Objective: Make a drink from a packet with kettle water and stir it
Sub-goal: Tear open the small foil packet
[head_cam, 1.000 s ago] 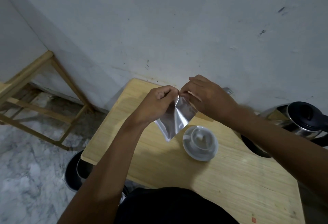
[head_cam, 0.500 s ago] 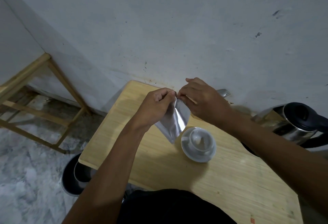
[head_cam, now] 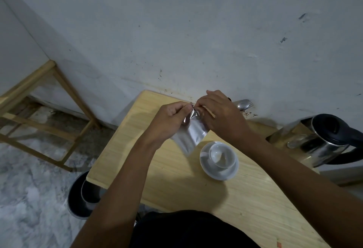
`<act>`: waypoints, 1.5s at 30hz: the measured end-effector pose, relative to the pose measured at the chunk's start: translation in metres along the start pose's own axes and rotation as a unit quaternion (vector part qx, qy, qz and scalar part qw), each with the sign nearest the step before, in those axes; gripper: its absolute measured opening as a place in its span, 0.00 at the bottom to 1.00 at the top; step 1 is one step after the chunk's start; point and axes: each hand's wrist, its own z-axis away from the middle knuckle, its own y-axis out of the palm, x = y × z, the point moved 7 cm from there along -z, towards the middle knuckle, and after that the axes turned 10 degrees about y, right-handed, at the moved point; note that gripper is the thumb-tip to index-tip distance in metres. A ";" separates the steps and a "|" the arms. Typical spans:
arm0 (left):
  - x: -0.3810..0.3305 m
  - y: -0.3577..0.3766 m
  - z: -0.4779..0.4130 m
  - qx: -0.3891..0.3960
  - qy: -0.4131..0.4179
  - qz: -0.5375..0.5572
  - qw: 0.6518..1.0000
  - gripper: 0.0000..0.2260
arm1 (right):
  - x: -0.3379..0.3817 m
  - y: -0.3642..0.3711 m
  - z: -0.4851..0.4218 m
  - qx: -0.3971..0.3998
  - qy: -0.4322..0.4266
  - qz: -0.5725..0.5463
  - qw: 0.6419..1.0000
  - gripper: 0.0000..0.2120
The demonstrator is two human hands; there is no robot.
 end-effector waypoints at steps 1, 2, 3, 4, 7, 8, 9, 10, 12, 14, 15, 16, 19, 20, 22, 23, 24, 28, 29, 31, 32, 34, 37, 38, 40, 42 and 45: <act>0.004 0.002 0.001 -0.012 -0.010 0.029 0.999 0.14 | 0.001 0.000 0.000 -0.016 -0.003 -0.003 1.000 0.07; 0.009 0.004 0.001 -0.026 -0.024 0.067 0.997 0.14 | 0.003 -0.001 0.001 -0.036 -0.003 -0.003 0.999 0.06; 0.014 0.007 0.001 -0.039 -0.041 0.113 0.992 0.12 | 0.003 -0.002 0.002 -0.058 0.001 -0.003 0.998 0.05; 0.017 0.011 0.001 -0.047 -0.058 0.162 0.984 0.11 | 0.004 -0.004 0.003 -0.080 0.008 -0.005 0.997 0.06; 0.019 0.021 0.000 -0.058 -0.082 0.274 0.957 0.12 | 0.006 -0.006 0.008 -0.123 0.026 -0.011 0.992 0.10; 0.018 0.023 0.000 -0.057 -0.085 0.289 0.952 0.12 | 0.007 -0.006 0.010 -0.133 0.032 -0.011 0.990 0.12; 0.018 0.024 -0.001 -0.055 -0.089 0.296 0.949 0.12 | 0.006 -0.006 0.011 -0.140 0.040 -0.013 0.989 0.13; 0.018 0.025 -0.001 -0.050 -0.096 0.298 0.948 0.13 | 0.006 -0.006 0.011 -0.142 0.047 -0.016 0.989 0.13; 0.019 0.022 -0.002 -0.025 -0.110 0.284 0.952 0.12 | 0.004 -0.004 0.009 -0.134 0.052 -0.018 0.989 0.09; 0.021 0.017 -0.002 0.014 -0.111 0.259 0.959 0.13 | 0.003 -0.002 0.008 -0.112 0.047 -0.009 0.993 0.05; 0.022 0.015 -0.003 0.032 -0.106 0.250 0.962 0.13 | 0.001 -0.001 0.007 -0.099 0.045 -0.008 0.994 0.05; 0.023 0.014 -0.003 0.044 -0.101 0.244 0.963 0.13 | 0.000 0.000 0.006 -0.085 0.046 -0.010 0.995 0.05; 0.027 0.006 -0.005 0.035 -0.083 0.205 0.975 0.11 | -0.004 0.004 0.004 -0.048 0.056 -0.021 0.997 0.06; 0.028 0.003 -0.006 0.030 -0.076 0.193 0.978 0.10 | -0.004 0.005 0.003 -0.041 0.053 -0.020 0.998 0.06; 0.030 0.002 -0.007 0.019 -0.065 0.190 0.979 0.09 | -0.002 0.007 0.003 -0.040 0.042 -0.011 0.998 0.05; 0.032 0.002 -0.008 0.012 -0.062 0.195 0.979 0.09 | 0.000 0.007 0.003 -0.048 0.038 -0.008 0.998 0.05; 0.033 0.003 -0.008 0.005 -0.062 0.207 0.976 0.09 | 0.002 0.007 0.004 -0.062 0.038 -0.006 0.997 0.06; 0.038 0.008 -0.008 -0.023 -0.075 0.246 0.966 0.13 | 0.007 0.007 0.011 -0.121 0.054 0.011 0.991 0.10; 0.038 0.008 -0.008 -0.026 -0.076 0.242 0.967 0.14 | 0.008 0.007 0.012 -0.130 0.060 0.012 0.990 0.10; 0.040 0.007 -0.007 -0.037 -0.077 0.231 0.969 0.12 | 0.010 0.005 0.015 -0.146 0.069 0.010 0.987 0.09; 0.042 0.003 -0.006 -0.051 -0.080 0.227 0.969 0.10 | 0.011 0.001 0.017 -0.156 0.071 0.008 0.985 0.08; 0.047 -0.006 -0.005 -0.063 -0.077 0.214 0.972 0.08 | 0.014 -0.007 0.019 -0.168 0.068 0.002 0.983 0.07; 0.047 -0.013 -0.007 -0.026 -0.060 0.151 0.986 0.08 | 0.016 -0.014 0.019 -0.162 0.069 -0.011 0.984 0.04; 0.047 -0.016 -0.007 -0.026 -0.055 0.133 0.989 0.09 | 0.016 -0.015 0.021 -0.155 0.073 -0.021 0.985 0.04; 0.045 -0.021 -0.011 -0.039 -0.043 0.116 0.991 0.09 | 0.015 -0.017 0.028 -0.158 0.091 -0.035 0.983 0.04; 0.047 -0.028 -0.013 -0.064 -0.039 0.111 0.991 0.11 | 0.010 -0.020 0.038 -0.168 0.138 -0.056 0.975 0.06; 0.050 -0.039 -0.016 -0.079 -0.026 0.105 0.991 0.12 | -0.006 -0.028 0.059 -0.197 0.248 -0.122 0.941 0.06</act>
